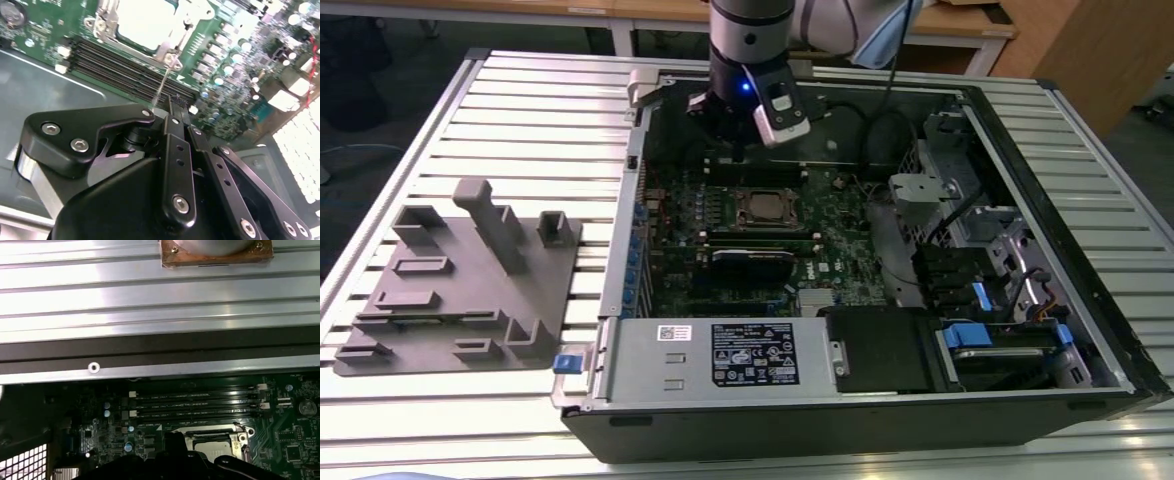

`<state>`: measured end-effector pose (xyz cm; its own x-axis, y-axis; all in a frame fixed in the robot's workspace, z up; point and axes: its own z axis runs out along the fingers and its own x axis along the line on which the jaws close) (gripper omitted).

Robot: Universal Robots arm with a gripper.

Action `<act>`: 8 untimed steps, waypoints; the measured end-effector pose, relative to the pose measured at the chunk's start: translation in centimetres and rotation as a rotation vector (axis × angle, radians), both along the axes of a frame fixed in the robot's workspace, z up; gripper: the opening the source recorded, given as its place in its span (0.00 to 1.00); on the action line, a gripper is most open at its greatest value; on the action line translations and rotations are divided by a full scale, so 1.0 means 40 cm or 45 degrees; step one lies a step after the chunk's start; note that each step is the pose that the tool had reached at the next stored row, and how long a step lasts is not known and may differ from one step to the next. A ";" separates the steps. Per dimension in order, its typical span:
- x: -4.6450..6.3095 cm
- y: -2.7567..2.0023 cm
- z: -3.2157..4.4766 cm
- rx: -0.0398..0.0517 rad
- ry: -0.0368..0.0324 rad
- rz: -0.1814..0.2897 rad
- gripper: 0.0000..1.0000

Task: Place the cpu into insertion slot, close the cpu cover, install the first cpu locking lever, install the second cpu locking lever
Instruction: 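Install the first cpu locking lever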

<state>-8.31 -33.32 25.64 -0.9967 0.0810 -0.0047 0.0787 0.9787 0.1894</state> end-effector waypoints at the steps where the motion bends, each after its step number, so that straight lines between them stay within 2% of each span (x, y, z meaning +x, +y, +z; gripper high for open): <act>1: 0.004 0.000 0.000 0.000 0.0001 0.000 0.11; 6: 0.006 0.000 0.000 0.000 -0.0001 0.000 0.11; 8: 0.006 0.000 -0.001 -0.006 -0.0002 0.000 0.11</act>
<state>-8.07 -33.32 25.59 -0.9967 0.0811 -0.0053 0.0787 0.9796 0.1849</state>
